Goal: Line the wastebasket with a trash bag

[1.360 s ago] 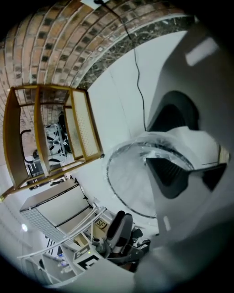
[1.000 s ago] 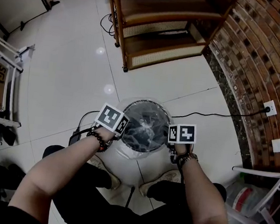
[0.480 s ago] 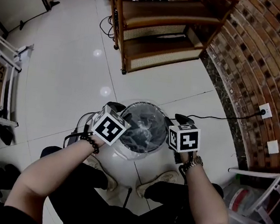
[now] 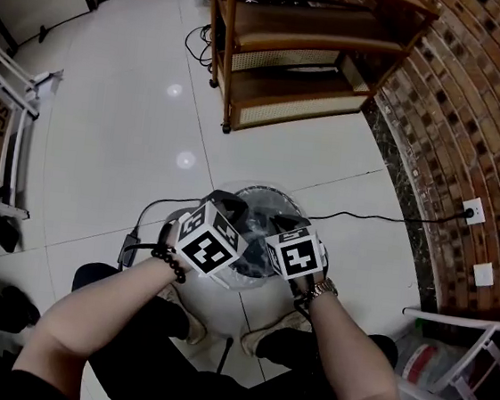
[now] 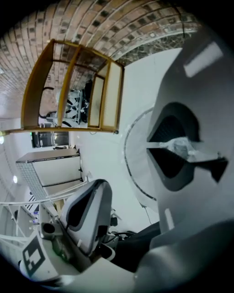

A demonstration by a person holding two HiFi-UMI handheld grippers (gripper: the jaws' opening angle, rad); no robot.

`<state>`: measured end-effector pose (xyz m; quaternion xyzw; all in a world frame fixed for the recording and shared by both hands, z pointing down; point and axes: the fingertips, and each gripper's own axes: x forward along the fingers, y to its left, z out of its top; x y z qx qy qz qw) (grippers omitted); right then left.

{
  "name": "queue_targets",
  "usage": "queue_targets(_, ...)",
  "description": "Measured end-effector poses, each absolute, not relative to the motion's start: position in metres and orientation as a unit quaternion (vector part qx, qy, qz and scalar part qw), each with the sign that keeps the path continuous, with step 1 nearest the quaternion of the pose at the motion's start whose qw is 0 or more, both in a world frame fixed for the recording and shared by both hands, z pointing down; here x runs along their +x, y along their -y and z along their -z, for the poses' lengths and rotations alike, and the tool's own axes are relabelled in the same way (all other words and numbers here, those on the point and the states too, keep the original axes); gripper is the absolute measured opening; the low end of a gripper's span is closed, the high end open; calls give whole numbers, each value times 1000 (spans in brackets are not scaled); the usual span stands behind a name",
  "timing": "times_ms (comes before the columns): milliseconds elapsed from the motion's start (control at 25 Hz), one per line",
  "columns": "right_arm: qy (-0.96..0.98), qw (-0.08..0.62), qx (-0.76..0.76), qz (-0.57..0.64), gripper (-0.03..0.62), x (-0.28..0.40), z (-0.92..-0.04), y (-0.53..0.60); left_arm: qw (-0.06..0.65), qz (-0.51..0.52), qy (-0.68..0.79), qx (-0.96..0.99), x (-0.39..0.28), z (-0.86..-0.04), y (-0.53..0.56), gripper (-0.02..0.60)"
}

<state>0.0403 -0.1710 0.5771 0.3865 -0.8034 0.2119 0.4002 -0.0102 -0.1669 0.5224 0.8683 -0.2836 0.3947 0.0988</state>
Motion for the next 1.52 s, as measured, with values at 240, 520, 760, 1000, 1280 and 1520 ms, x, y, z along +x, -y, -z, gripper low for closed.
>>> queue_targets(240,796,428,368,-219,2,27,-603,172,105,-386,285,871,-12,-526,173,2)
queue_targets(520,785,453,346,-243,2,13,-635,170,102,-397,277,869,-19,-533,181,2)
queue_targets(760,772,469,335,-269,2,4,-670,171,105,-416,273,861,-38,-541,192,2)
queue_targets(1000,753,471,336,-313,2,-1,-707,173,123,-413,271,860,-42,-538,200,2)
queue_targets(1280,735,502,307,-337,2,-5,-743,175,111,-414,257,866,-31,-528,205,2)
queue_targets(1520,729,500,306,-354,2,-7,-782,180,121,-427,247,862,-34,-535,208,2)
